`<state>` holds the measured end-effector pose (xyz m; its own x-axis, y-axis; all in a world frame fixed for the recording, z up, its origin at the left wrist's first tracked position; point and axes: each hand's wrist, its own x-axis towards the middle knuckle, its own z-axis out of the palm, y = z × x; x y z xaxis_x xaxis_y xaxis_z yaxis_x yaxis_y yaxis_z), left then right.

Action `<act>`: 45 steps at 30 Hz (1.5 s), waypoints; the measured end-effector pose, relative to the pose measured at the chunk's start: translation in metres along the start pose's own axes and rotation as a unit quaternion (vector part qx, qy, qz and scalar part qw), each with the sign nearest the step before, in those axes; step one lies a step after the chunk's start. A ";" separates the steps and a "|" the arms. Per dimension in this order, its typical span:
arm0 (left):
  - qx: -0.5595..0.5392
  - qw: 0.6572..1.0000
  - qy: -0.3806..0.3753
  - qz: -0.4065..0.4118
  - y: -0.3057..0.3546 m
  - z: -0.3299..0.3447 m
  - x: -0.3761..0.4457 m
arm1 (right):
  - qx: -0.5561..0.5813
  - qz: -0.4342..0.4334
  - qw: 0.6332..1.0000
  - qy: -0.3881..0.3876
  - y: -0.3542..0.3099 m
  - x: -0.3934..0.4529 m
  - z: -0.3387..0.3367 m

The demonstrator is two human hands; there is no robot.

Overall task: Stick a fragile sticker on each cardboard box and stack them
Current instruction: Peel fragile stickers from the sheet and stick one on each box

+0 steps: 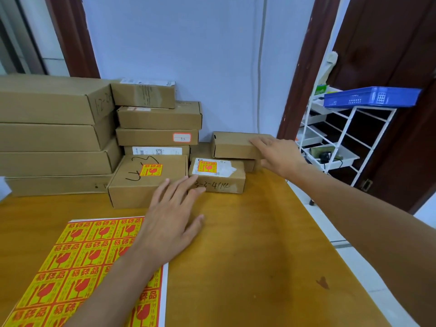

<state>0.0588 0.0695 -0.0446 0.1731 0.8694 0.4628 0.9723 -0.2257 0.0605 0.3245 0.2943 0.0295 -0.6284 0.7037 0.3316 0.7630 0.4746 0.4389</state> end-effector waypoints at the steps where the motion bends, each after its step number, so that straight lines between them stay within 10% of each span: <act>1: -0.011 1.000 0.008 -0.002 0.000 -0.001 0.000 | 0.002 -0.002 1.000 0.004 0.004 -0.005 -0.006; 16: 0.079 0.992 0.066 0.076 0.027 -0.091 -0.054 | 0.028 -0.063 0.996 0.059 -0.102 -0.231 -0.114; 24: 0.048 0.990 -0.079 -0.104 -0.066 -0.117 -0.171 | 0.089 -0.085 0.991 -0.050 -0.132 -0.250 -0.134; 28: 0.001 0.978 -0.172 -0.119 -0.081 -0.113 -0.196 | 0.140 -0.062 0.988 0.012 -0.166 -0.241 -0.163; 37: -0.090 0.979 -0.100 -0.152 -0.090 -0.102 -0.221 | 0.334 -0.201 0.919 -0.056 -0.288 -0.232 -0.185; 45: -0.104 0.978 -0.052 -0.176 -0.082 -0.112 -0.219 | 0.453 -0.106 0.882 -0.072 -0.299 -0.237 -0.165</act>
<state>-0.0760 -0.1516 -0.0521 -0.1408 0.9466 0.2901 0.9236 0.0200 0.3828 0.2206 -0.1016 -0.0428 -0.7956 0.5772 0.1838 0.4792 0.7853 -0.3921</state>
